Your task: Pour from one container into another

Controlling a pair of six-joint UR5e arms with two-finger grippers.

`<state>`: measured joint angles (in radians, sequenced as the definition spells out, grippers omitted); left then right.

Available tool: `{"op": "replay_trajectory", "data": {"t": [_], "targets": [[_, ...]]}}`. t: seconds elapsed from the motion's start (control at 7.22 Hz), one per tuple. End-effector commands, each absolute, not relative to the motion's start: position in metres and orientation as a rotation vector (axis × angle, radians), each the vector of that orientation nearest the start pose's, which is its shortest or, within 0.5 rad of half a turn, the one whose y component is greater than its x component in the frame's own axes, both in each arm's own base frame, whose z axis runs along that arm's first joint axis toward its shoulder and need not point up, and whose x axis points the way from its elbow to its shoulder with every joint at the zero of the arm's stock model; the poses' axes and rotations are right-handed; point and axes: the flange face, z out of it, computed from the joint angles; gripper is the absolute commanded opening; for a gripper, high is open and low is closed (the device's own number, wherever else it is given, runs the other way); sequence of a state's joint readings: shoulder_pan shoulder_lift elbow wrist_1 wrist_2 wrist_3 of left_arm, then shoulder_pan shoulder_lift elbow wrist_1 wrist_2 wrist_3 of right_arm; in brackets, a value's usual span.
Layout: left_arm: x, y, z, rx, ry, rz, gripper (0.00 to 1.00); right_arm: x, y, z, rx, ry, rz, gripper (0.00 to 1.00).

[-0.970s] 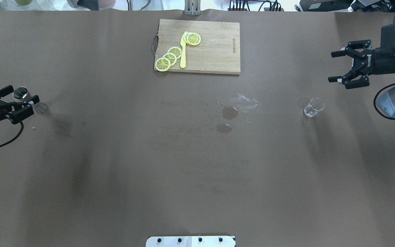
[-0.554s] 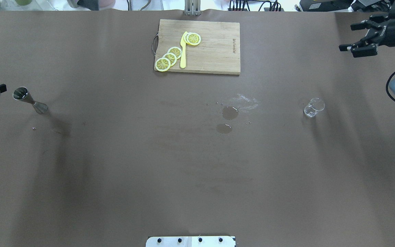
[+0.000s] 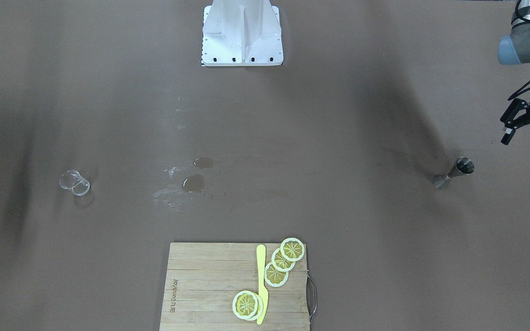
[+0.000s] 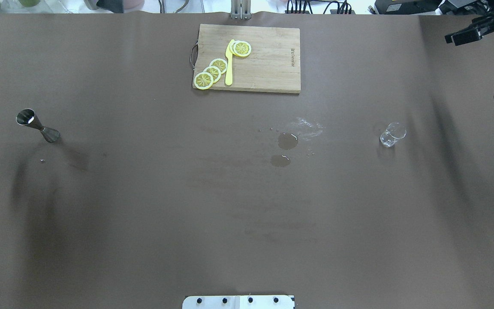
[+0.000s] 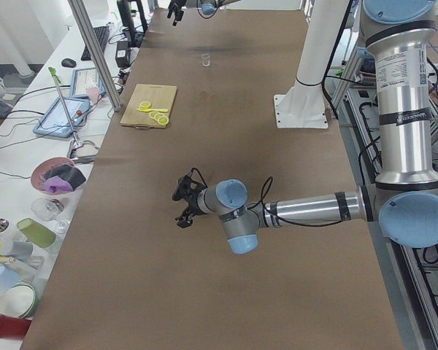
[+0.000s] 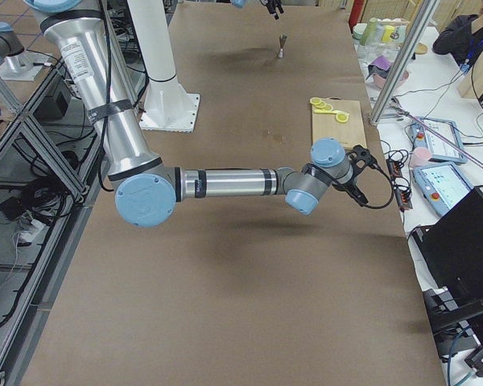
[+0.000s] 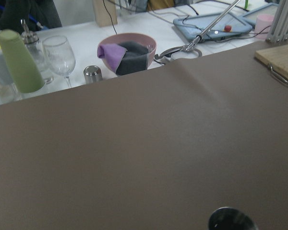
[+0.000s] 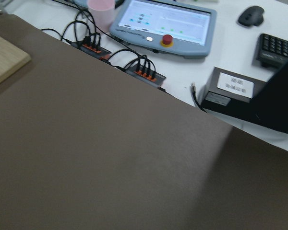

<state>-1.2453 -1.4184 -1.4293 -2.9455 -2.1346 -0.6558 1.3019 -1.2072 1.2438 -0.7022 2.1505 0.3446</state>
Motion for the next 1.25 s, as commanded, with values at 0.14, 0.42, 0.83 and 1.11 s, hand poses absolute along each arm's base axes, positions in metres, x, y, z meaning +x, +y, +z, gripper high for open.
{"op": "replay_trajectory", "data": {"t": [0.14, 0.42, 0.83, 1.11], "targets": [[-0.009, -0.441, 0.699, 0.328, 0.978, -0.166, 0.98, -0.078, -0.667, 0.539, 0.304, -0.736, 0.212, 1.0], [-0.037, -0.441, 0.719, 0.206, 0.923, -0.107, 0.98, -0.062, -0.641, 0.547, 0.099, -0.676, 0.287, 1.0], [-0.075, -0.445, 0.741, 0.122, 0.856, 0.145, 0.98, -0.042, -0.583, 0.563, -0.097, -0.738, 0.335, 1.0], [-0.087, -0.463, 0.727, -0.006, 0.844, 0.109, 0.98, -0.024, -0.525, 0.6, -0.111, -0.746, 0.261, 1.0]]}}
